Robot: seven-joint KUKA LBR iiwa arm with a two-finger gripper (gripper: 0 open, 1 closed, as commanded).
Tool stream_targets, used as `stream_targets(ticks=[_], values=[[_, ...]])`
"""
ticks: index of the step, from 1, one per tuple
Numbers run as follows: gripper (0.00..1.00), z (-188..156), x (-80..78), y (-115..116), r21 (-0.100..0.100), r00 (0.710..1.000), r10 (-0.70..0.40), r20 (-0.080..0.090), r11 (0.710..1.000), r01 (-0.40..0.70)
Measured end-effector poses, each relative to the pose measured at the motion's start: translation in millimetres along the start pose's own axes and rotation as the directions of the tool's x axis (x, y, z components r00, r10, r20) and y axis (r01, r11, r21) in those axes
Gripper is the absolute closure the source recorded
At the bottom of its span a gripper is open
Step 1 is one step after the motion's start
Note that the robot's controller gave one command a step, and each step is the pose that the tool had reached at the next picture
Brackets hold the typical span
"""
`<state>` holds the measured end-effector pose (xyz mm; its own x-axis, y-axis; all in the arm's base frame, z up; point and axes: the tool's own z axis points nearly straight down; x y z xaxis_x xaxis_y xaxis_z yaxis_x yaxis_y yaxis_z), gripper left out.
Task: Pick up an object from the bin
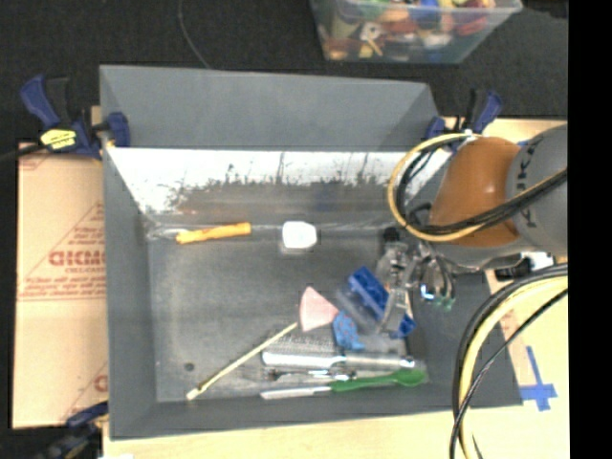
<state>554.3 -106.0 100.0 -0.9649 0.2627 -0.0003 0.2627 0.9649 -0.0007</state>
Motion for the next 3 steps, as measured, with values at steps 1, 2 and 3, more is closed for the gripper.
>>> stream_targets(ticks=[1, 2, 3], values=[[0.00, 29.3, -11.2, -9.2, -0.002, 0.999, -0.044, 0.016, 0.999, 0.044], [1.00, 29.6, -4.7, -15.2, -0.003, 0.967, 0.254, 0.006, 0.967, -0.254], [1.00, 29.5, -4.8, -15.3, -0.003, 0.967, 0.253, 0.007, 0.967, -0.253]])
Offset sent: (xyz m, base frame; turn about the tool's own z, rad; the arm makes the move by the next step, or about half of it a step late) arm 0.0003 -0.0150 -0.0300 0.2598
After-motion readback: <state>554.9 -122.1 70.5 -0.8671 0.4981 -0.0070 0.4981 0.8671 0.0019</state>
